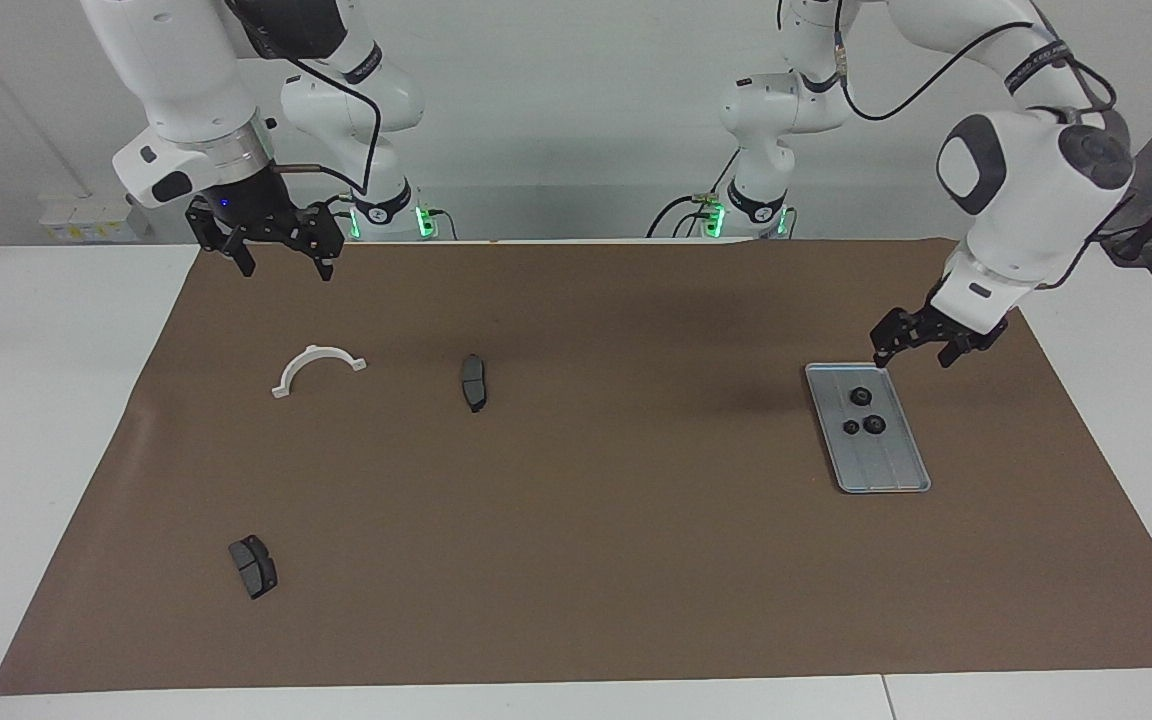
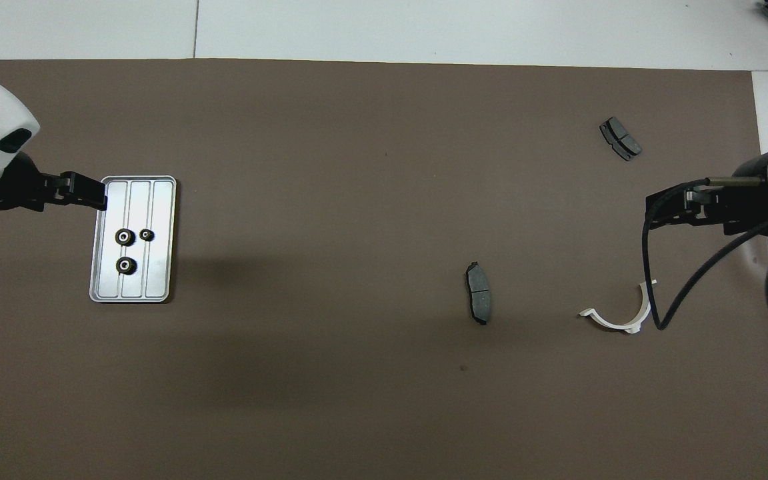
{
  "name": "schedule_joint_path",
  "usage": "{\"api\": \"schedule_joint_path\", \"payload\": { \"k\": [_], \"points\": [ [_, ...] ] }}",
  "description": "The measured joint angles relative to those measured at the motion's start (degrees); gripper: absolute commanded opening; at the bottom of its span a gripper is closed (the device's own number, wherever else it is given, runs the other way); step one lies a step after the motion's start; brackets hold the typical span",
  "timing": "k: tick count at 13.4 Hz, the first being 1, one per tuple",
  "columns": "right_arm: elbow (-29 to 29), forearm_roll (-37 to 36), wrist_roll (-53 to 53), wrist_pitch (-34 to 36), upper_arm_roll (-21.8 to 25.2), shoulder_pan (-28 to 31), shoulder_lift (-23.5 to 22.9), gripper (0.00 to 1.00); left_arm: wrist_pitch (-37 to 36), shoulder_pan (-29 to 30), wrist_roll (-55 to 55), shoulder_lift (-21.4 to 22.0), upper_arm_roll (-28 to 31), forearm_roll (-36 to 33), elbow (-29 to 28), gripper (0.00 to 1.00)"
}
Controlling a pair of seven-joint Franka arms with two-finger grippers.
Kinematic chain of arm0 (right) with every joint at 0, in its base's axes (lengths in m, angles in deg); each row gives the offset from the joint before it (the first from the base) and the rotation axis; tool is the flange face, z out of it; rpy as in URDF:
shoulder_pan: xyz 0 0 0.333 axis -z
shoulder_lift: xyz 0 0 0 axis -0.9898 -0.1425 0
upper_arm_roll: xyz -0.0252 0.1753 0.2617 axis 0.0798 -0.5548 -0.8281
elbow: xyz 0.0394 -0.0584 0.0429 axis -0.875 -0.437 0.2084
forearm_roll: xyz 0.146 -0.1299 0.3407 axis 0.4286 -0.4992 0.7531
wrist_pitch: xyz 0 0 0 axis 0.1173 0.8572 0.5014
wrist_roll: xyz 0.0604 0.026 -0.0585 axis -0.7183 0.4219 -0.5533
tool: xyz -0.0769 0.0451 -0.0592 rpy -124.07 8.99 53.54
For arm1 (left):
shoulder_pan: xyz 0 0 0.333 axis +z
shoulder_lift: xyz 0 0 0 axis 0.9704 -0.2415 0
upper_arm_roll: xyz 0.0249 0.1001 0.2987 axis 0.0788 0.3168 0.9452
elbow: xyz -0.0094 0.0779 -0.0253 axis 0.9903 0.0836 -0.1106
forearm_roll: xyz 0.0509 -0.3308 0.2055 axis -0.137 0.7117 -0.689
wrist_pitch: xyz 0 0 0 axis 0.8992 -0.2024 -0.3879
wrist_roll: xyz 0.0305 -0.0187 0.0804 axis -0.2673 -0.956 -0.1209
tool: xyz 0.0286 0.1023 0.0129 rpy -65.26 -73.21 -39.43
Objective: Place bearing gear from tray to pile
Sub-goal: 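Lower the left gripper and grasp one black gear in the tray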
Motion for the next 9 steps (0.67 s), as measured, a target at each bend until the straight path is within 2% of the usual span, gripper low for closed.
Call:
{"api": "schedule_joint_path", "payload": {
  "k": [3,5,7,9],
  "points": [
    [0.0,0.0,0.0,0.0,0.0,0.0,0.0,1.0,10.8,0.0,0.0,-2.2,0.0,0.0,-7.3,1.0],
    [0.0,0.0,0.0,0.0,0.0,0.0,0.0,1.0,13.9,0.0,0.0,-4.8,-0.2,0.0,-8.1,0.91],
    [0.0,0.0,0.0,0.0,0.0,0.0,0.0,1.0,15.5,0.0,0.0,-6.8,-0.3,0.0,-8.2,0.75],
    [0.0,0.0,0.0,0.0,0.0,0.0,0.0,1.0,16.4,0.0,0.0,-7.8,-0.3,0.0,-8.6,0.7]
  ]
}}
